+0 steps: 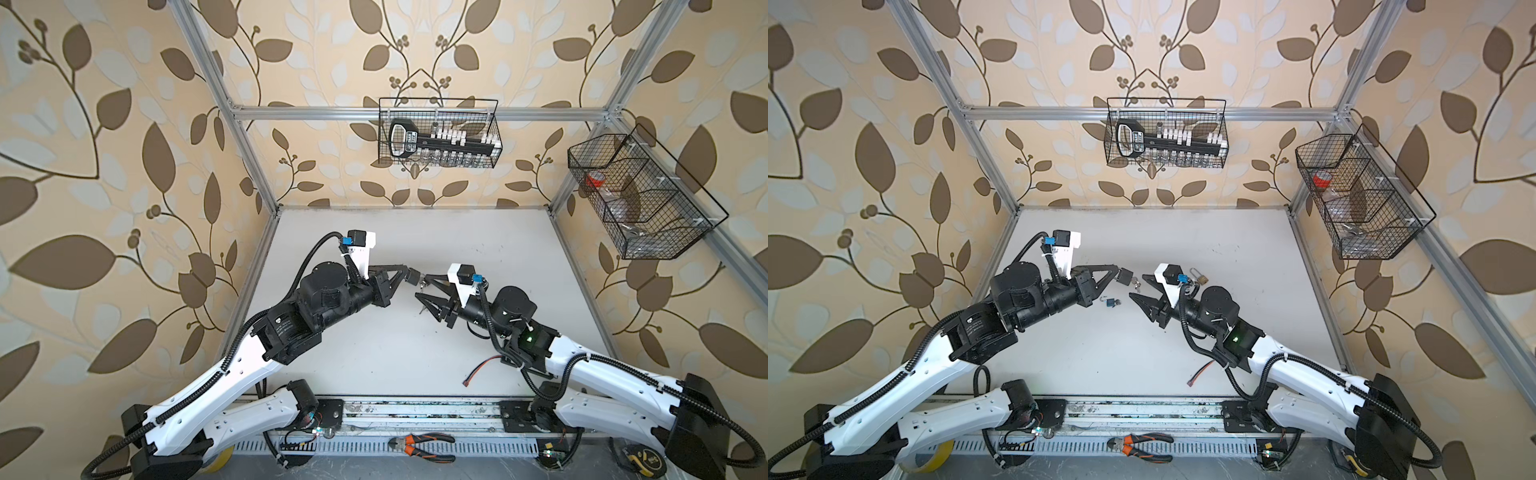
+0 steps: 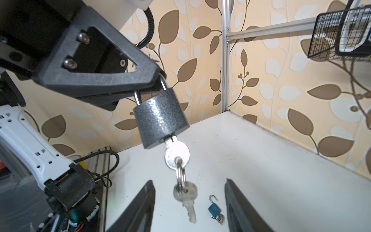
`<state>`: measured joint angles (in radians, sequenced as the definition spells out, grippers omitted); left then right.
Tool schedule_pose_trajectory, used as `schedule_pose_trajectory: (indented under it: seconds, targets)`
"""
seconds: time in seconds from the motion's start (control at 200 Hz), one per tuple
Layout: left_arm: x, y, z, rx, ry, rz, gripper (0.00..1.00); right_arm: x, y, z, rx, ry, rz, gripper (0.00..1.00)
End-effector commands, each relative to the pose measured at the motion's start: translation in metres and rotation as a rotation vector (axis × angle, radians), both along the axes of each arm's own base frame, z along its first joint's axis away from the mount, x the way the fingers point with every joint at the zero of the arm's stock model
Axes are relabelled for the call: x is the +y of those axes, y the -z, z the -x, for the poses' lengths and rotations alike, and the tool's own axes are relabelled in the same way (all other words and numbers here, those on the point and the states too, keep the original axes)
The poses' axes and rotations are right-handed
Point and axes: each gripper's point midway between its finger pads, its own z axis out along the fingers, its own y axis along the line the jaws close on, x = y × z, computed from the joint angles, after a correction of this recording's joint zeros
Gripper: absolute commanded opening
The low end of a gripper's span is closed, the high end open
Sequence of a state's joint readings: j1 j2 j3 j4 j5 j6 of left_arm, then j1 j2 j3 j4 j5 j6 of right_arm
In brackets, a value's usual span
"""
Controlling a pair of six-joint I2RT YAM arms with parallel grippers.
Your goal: Lock with the key
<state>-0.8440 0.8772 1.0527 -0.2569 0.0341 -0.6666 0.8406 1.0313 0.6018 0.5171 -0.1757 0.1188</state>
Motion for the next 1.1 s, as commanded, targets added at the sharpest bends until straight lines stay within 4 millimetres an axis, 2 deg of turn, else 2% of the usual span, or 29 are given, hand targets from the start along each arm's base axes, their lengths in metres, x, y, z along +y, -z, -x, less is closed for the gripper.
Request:
schedule_pose_trajectory:
  seconds: [0.0, 0.115, 0.485, 0.8, 0.99, 1.095]
  targets:
    - [0.002, -0.023, 0.005, -0.049, 0.013, 0.083, 0.0, 0.006, -0.001, 0.0, 0.001, -0.002, -0.017, 0.51]
    - [0.003, -0.024, 0.006, -0.051, 0.01, 0.085, 0.0, 0.004, 0.003, -0.006, 0.01, 0.064, -0.012, 0.45]
    - [0.007, -0.023, 0.006, -0.052, -0.003, 0.086, 0.0, 0.003, 0.008, -0.014, 0.002, 0.23, 0.022, 0.35]
    - [0.007, -0.019, 0.005, -0.05, -0.006, 0.082, 0.0, 0.004, 0.0, -0.008, -0.029, 0.213, 0.012, 0.33]
    - [0.007, -0.019, 0.006, -0.048, -0.005, 0.082, 0.0, 0.007, -0.005, 0.0, -0.046, 0.17, -0.005, 0.37]
    - [0.007, -0.019, 0.006, -0.048, -0.005, 0.083, 0.0, 0.007, -0.005, 0.0, -0.043, 0.168, -0.008, 0.33]
